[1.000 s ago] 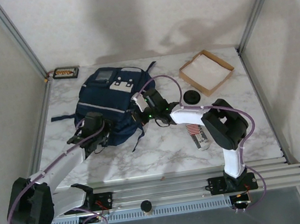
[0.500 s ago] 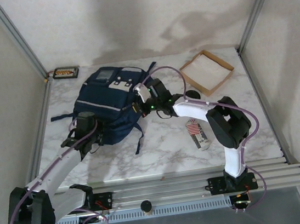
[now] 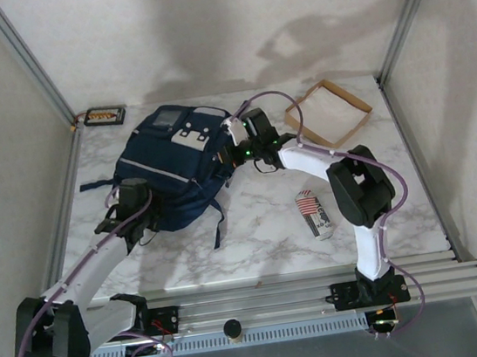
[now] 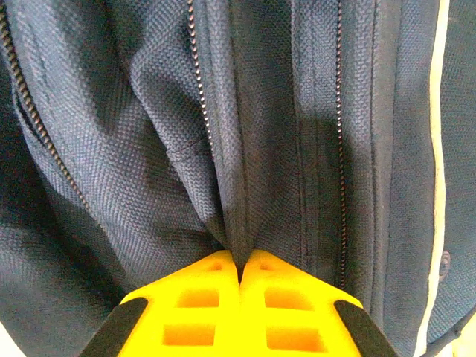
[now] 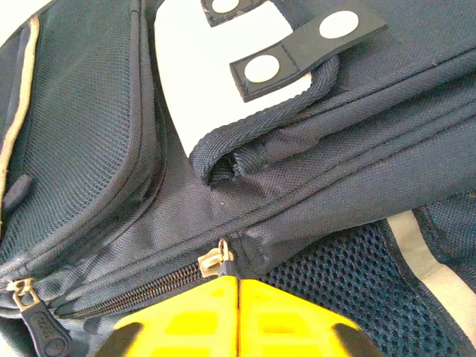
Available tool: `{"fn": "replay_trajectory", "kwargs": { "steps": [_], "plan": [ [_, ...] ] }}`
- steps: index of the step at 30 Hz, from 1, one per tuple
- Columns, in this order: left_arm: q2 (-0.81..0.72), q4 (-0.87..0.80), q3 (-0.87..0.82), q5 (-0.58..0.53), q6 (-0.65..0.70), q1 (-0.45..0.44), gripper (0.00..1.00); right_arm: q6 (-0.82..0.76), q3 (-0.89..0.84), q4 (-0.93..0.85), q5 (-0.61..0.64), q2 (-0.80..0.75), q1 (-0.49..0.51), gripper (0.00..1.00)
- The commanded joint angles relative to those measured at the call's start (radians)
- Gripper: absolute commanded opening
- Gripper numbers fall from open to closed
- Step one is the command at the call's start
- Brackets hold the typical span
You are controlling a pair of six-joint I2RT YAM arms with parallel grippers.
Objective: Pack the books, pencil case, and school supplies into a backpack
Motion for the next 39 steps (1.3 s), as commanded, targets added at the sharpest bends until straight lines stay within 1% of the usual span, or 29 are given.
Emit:
{"fn": "replay_trajectory", "kwargs": {
  "steps": [1, 2, 3, 6, 8, 10, 12, 14, 16, 19, 21, 25, 27, 29, 31, 35, 36, 39],
  "plan": [
    [-0.004, -0.106, 0.029, -0.057, 0.086, 0.027, 0.13, 0.096, -0.043, -0.002, 0.038, -0.075, -0.028, 0.32],
    [-0.016, -0.105, 0.031, -0.051, 0.093, 0.02, 0.18, 0.159, -0.054, 0.004, 0.024, -0.084, -0.018, 0.43],
    [-0.025, -0.115, 0.035, -0.056, 0.099, 0.014, 0.21, 0.207, -0.054, 0.002, 0.02, -0.087, -0.006, 0.48],
    [-0.048, -0.163, 0.055, -0.079, 0.119, 0.0, 0.29, 0.378, -0.042, -0.023, 0.062, -0.085, 0.04, 0.59],
    [-0.055, -0.187, 0.067, -0.09, 0.128, -0.016, 0.33, 0.454, -0.006, -0.021, 0.048, -0.063, 0.078, 0.62],
    [-0.056, -0.211, 0.083, -0.105, 0.13, -0.04, 0.36, 0.493, 0.08, -0.083, 0.081, -0.013, 0.128, 0.62],
    [-0.061, -0.229, 0.099, -0.134, 0.132, -0.068, 0.38, 0.522, 0.178, -0.156, 0.125, 0.047, 0.156, 0.62],
    [-0.065, -0.227, 0.11, -0.135, 0.138, -0.086, 0.39, 0.557, 0.233, -0.166, 0.137, 0.084, 0.166, 0.58],
    [-0.062, -0.229, 0.121, -0.135, 0.145, -0.098, 0.41, 0.578, 0.267, -0.178, 0.169, 0.103, 0.177, 0.57],
    [-0.055, -0.217, 0.132, -0.129, 0.171, -0.104, 0.42, 0.609, 0.299, -0.203, 0.203, 0.136, 0.181, 0.54],
    [-0.045, -0.218, 0.142, -0.13, 0.184, -0.107, 0.42, 0.616, 0.326, -0.209, 0.212, 0.157, 0.183, 0.51],
    [-0.026, -0.223, 0.172, -0.118, 0.211, -0.114, 0.44, 0.614, 0.393, -0.259, 0.242, 0.205, 0.189, 0.48],
    [-0.03, -0.22, 0.18, -0.122, 0.22, -0.12, 0.45, 0.615, 0.395, -0.243, 0.234, 0.213, 0.189, 0.41],
    [-0.031, -0.199, 0.182, -0.103, 0.237, -0.127, 0.47, 0.618, 0.419, -0.245, 0.217, 0.219, 0.188, 0.32],
    [-0.022, -0.209, 0.197, -0.087, 0.249, -0.139, 0.48, 0.635, 0.401, -0.206, 0.194, 0.191, 0.189, 0.2],
    [-0.012, -0.227, 0.224, -0.1, 0.276, -0.197, 0.48, 0.683, 0.336, -0.135, 0.154, 0.119, 0.188, 0.03],
    [-0.012, -0.226, 0.223, -0.107, 0.278, -0.213, 0.48, 0.698, 0.321, -0.115, 0.139, 0.102, 0.189, 0.0],
    [-0.012, -0.207, 0.223, -0.105, 0.295, -0.255, 0.48, 0.745, 0.299, -0.077, 0.109, 0.063, 0.187, 0.0]
  ]
}}
